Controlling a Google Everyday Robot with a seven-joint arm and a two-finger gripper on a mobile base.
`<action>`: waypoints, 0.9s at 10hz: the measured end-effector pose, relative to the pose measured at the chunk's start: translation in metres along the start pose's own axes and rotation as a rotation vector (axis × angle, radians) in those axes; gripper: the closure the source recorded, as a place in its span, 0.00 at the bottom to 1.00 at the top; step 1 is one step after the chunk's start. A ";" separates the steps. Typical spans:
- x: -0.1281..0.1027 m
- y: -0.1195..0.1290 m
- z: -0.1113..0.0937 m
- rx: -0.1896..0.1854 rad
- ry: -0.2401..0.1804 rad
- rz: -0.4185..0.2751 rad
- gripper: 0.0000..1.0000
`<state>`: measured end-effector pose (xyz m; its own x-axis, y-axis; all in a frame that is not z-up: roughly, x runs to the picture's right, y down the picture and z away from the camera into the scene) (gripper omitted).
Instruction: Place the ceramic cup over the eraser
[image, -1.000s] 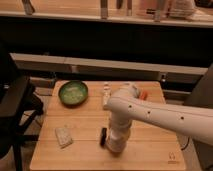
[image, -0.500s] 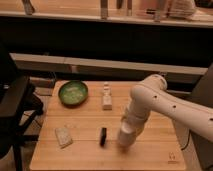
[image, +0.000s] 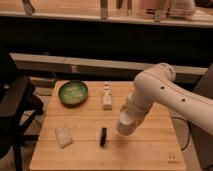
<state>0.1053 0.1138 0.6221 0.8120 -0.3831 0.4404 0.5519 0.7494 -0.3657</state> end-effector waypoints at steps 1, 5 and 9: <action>-0.008 -0.010 -0.007 0.022 -0.008 -0.020 1.00; -0.062 -0.042 -0.004 0.042 -0.079 -0.148 1.00; -0.095 -0.044 0.006 -0.002 -0.145 -0.223 1.00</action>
<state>0.0028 0.1201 0.6009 0.6342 -0.4572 0.6234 0.7150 0.6537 -0.2480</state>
